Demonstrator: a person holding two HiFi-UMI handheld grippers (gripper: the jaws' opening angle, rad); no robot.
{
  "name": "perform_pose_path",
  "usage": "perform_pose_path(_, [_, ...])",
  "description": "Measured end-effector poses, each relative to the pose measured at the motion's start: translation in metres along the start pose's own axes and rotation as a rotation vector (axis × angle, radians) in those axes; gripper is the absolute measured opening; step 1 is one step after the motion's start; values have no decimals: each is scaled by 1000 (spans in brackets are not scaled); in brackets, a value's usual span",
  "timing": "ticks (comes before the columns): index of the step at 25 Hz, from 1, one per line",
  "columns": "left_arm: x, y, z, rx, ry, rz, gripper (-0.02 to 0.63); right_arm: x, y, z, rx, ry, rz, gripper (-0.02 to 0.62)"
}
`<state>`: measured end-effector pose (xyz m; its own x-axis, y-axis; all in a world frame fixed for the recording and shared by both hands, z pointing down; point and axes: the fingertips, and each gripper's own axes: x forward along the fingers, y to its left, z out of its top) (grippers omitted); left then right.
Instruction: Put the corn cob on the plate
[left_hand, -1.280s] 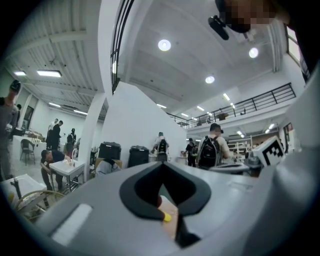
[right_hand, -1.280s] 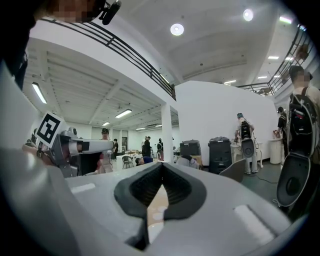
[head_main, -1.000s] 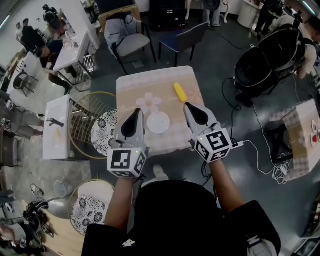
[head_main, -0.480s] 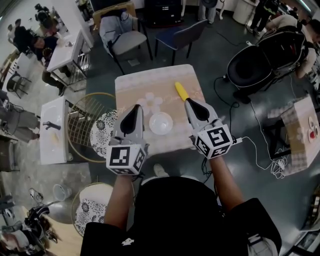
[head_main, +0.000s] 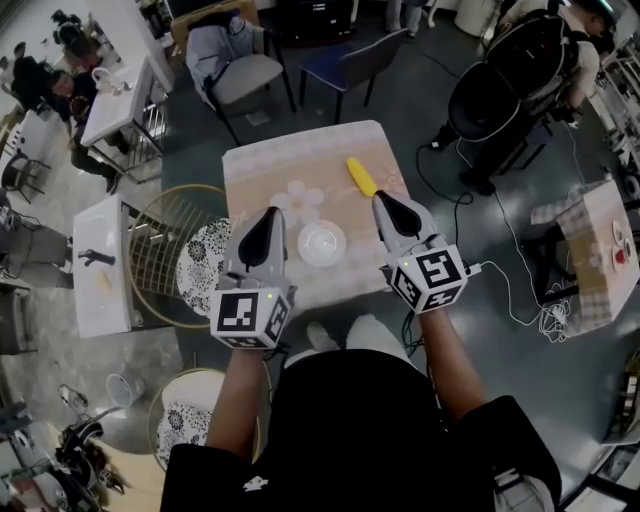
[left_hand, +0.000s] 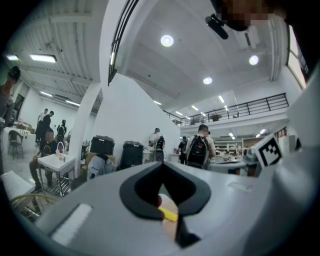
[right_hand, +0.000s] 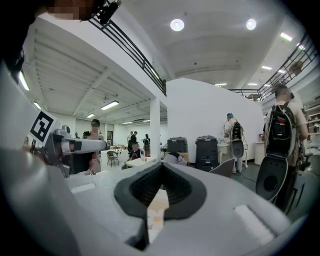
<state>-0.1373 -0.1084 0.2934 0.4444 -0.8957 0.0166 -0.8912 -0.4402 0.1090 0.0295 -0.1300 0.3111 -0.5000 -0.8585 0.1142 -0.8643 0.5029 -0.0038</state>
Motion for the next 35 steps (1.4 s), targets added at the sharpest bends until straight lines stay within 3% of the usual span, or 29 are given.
perform_pose_path(5, [10, 0, -5, -26, 9, -11, 8, 7, -13, -2, -11, 15, -7, 0])
perform_pose_path(15, [39, 7, -22, -40, 50, 66, 9, 44, -56, -26, 19, 60, 23, 1])
perform_pose_path(35, [88, 25, -83, -70, 203, 214, 9, 141, -146, -141, 60, 221, 40, 2])
